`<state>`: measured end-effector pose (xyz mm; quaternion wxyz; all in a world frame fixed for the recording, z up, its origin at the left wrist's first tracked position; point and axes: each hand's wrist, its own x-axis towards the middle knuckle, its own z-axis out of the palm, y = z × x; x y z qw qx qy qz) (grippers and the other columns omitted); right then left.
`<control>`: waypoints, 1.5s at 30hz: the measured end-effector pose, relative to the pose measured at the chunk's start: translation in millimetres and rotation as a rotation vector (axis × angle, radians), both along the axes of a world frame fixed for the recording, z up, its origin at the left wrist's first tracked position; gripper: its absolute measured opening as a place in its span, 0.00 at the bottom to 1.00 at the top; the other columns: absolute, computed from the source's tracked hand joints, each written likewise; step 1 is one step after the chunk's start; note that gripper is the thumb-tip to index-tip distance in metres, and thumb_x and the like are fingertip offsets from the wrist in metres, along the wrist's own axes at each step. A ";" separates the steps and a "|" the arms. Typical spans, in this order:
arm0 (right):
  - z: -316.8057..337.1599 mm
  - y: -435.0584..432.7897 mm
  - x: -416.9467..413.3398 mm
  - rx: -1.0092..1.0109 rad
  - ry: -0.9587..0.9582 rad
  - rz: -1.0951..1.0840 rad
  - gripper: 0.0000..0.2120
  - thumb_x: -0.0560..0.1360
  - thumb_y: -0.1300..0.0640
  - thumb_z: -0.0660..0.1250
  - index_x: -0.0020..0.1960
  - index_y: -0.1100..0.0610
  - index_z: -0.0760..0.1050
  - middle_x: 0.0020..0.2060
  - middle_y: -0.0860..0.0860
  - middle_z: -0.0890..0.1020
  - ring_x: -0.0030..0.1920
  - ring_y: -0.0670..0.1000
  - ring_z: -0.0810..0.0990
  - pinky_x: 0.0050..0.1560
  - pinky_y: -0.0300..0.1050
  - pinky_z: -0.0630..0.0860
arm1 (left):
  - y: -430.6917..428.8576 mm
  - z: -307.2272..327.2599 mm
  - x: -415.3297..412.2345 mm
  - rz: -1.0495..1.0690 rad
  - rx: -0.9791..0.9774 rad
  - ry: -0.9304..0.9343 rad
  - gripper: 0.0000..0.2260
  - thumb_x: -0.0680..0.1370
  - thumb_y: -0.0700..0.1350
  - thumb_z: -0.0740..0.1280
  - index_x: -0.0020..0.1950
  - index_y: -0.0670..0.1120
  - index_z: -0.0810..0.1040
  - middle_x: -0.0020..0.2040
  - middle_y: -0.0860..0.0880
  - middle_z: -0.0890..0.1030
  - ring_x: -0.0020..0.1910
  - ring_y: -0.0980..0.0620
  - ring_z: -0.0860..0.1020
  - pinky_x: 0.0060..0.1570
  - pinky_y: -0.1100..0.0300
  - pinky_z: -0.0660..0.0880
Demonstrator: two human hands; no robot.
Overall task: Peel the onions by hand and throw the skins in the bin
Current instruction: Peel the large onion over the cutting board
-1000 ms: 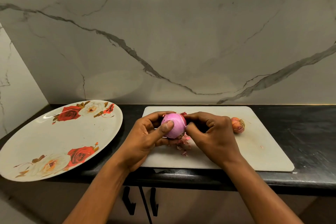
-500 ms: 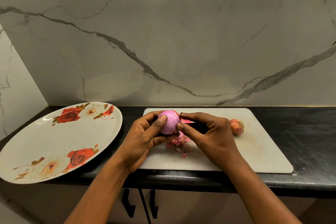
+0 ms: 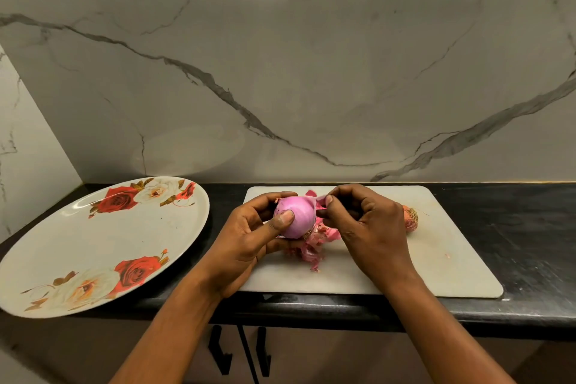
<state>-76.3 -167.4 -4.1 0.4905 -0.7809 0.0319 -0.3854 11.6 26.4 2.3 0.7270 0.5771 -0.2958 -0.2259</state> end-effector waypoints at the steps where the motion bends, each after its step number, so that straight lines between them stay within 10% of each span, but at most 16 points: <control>1: 0.0 -1.6 0.1 0.045 -0.004 -0.014 0.03 0.80 0.59 0.72 0.49 0.54 0.84 0.40 0.46 0.88 0.42 0.45 0.89 0.44 0.51 0.87 | 0.9 -0.7 0.3 -0.007 -0.002 -0.002 0.19 0.80 0.42 0.73 0.70 0.42 0.78 0.65 0.40 0.82 0.61 0.38 0.83 0.54 0.50 0.84; 29: -0.3 0.3 1.2 0.071 0.135 0.228 0.18 0.82 0.47 0.71 0.71 0.45 0.79 0.59 0.44 0.86 0.52 0.49 0.89 0.50 0.54 0.87 | 2.9 -6.6 4.8 -0.016 -0.047 -0.023 0.27 0.77 0.37 0.71 0.76 0.48 0.74 0.70 0.41 0.79 0.69 0.37 0.79 0.67 0.38 0.77; 45: 1.1 -1.2 0.2 0.142 0.088 0.213 0.02 0.79 0.62 0.73 0.50 0.59 0.85 0.41 0.52 0.88 0.43 0.52 0.90 0.47 0.52 0.87 | 1.7 -2.9 1.1 0.094 -0.055 0.024 0.23 0.71 0.43 0.80 0.64 0.47 0.80 0.60 0.47 0.84 0.61 0.38 0.83 0.55 0.48 0.84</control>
